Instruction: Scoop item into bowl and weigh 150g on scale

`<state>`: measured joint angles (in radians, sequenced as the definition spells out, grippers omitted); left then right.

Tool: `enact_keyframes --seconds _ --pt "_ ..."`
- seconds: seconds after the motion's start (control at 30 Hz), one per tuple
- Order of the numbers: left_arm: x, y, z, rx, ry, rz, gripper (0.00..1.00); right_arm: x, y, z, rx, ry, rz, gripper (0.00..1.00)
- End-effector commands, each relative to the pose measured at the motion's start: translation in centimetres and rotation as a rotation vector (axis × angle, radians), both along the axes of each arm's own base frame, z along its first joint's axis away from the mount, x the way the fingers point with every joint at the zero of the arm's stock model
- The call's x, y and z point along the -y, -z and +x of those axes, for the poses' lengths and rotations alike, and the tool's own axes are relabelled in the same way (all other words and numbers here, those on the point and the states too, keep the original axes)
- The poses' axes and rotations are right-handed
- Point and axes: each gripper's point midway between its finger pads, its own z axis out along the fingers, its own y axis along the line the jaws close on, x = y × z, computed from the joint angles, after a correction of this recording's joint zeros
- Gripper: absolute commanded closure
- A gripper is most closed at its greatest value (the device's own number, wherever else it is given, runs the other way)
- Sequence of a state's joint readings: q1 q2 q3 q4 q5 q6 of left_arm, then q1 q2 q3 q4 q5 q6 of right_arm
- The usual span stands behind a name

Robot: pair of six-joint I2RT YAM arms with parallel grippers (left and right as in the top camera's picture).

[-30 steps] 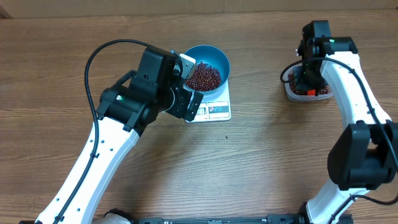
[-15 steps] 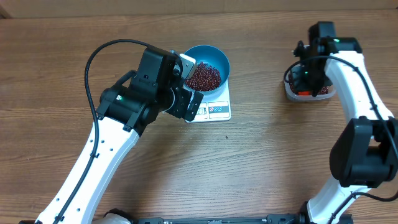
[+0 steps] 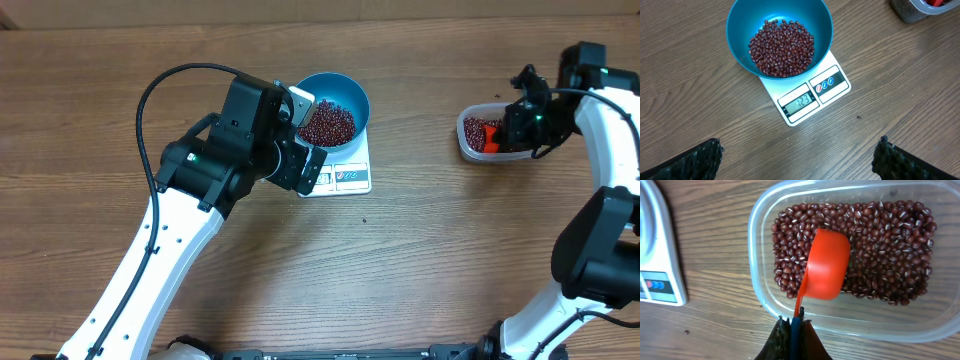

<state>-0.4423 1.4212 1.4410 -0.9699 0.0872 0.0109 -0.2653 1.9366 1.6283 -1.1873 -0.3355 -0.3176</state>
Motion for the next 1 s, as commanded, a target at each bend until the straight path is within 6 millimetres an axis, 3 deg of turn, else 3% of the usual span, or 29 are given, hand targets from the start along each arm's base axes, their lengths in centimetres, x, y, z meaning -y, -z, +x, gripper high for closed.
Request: enact_keyframes --seconds 0.0,0.27,0.57,0.73,0.97 --pt "0.2 -0.2 0.1 0.006 0.02 -0.003 0.0 -0.7 -0.5 0.2 0.038 -0.018 0.102 0.96" --pt "0.2 -0.2 0.1 0.006 0.021 -0.003 0.0 0.1 -1.1 0.2 0.075 -0.012 0.169 0.96" --pt "0.2 -0.2 0.1 0.006 0.021 -0.003 0.0 -0.2 1.2 -0.6 0.052 -0.008 0.187 0.96" --pt "0.2 -0.2 0.1 0.006 0.02 -0.003 0.0 -0.3 0.5 -0.5 0.076 0.008 0.252 0.96" --pt "0.2 -0.2 0.1 0.006 0.021 -0.003 0.0 1.6 -1.1 -0.8 0.126 0.097 0.396 0.97"
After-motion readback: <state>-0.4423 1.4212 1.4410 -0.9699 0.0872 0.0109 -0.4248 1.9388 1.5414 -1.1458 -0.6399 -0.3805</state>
